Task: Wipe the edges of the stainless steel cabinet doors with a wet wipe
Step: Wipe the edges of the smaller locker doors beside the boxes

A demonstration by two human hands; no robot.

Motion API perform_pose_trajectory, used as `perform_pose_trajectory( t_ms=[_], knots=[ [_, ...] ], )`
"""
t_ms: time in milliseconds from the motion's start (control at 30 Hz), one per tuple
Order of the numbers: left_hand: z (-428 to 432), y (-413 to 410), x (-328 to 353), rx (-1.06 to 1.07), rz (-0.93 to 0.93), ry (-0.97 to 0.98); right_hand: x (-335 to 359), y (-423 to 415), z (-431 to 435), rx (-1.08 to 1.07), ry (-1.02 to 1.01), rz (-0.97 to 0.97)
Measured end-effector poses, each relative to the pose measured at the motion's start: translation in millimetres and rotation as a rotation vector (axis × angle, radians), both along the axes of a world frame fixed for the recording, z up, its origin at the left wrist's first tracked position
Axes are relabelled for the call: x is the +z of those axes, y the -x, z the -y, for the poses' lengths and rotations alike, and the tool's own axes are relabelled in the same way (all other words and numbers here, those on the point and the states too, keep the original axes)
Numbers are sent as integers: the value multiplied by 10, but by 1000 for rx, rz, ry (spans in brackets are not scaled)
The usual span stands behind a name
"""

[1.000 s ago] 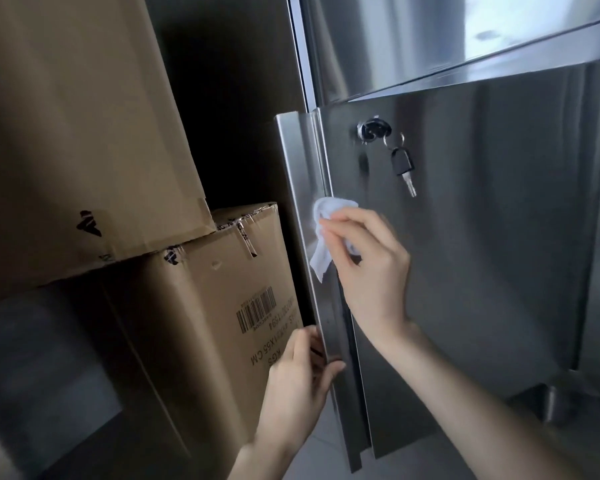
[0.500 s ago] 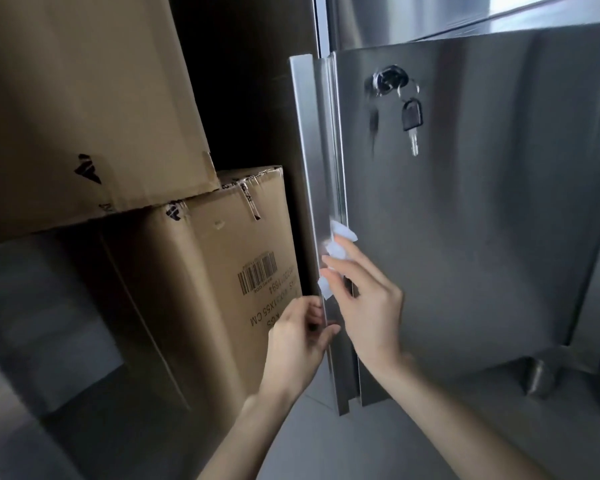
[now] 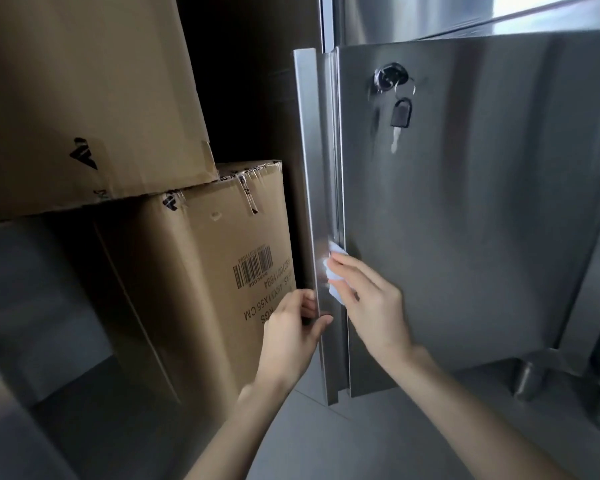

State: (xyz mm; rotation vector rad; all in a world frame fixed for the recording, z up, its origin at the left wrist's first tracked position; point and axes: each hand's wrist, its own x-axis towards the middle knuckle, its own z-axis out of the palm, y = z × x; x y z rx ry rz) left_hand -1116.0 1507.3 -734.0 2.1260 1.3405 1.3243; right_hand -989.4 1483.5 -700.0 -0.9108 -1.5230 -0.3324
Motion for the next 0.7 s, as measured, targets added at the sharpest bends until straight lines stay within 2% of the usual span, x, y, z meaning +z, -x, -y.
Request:
perform_pose_trajectory(
  t_ms=[200, 267, 333, 400, 467, 567, 700],
  knots=[
    [19, 19, -34, -35, 6, -5, 117, -55, -39, -72, -87, 75],
    [4, 17, -15, -31, -15, 0, -20, -68, -38, -60, -25, 98],
    [-24, 8, 3, -22, -38, 10, -126, -126, -29, -16, 148, 91],
    [-49, 0, 22, 0, -62, 17, -66, -216, -48, -2, 232, 85],
    [-64, -4, 27, 12, -61, 22, 153, -248, -106, -77, 167, 90],
    [-56, 2, 22, 7, -64, 18, 499, -237, -223, -203, -63, 141],
    [-33, 24, 26, -12, -94, 7, 421, -249, -225, -266, -163, 242]
  ],
)
